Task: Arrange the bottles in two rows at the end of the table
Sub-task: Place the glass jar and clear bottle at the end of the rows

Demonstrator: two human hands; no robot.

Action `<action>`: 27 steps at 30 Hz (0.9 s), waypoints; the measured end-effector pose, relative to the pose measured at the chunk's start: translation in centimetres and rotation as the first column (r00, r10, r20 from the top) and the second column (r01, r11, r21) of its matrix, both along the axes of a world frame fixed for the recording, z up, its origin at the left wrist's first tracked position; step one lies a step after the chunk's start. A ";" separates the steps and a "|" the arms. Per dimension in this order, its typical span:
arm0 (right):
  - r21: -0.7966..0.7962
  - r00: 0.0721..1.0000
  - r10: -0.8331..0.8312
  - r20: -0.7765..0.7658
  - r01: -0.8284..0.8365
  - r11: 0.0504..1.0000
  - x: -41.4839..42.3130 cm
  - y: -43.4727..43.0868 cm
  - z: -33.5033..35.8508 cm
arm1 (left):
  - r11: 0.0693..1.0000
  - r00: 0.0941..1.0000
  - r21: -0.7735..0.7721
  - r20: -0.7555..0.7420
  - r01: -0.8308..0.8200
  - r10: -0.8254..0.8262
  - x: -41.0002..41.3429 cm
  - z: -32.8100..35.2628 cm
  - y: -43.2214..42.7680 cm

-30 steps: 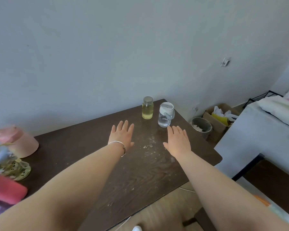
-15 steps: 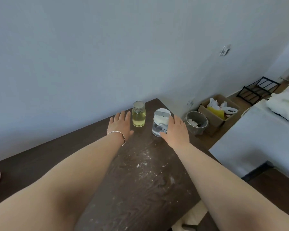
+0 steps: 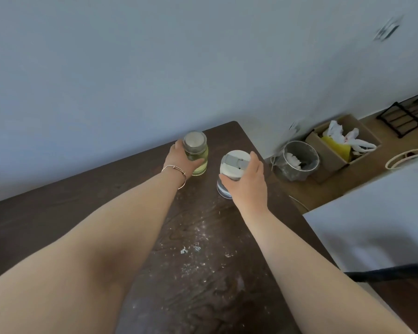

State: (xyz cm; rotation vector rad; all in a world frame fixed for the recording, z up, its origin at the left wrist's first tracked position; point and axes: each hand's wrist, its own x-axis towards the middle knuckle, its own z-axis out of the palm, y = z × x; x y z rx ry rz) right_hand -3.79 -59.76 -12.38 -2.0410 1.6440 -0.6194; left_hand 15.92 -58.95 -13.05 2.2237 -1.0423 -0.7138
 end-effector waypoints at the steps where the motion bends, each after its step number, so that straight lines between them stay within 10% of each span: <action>1: 0.017 0.999 -0.017 0.029 0.016 1.000 0.0 -0.1 0.0 | 1.000 0.999 -0.018 -0.026 -0.020 0.020 -0.1 -0.3 -0.1; 27: 0.016 0.986 -0.116 0.122 0.115 0.993 -0.3 6.7 3.2 | 0.981 0.994 -0.160 0.018 -0.106 0.111 0.0 3.8 11.0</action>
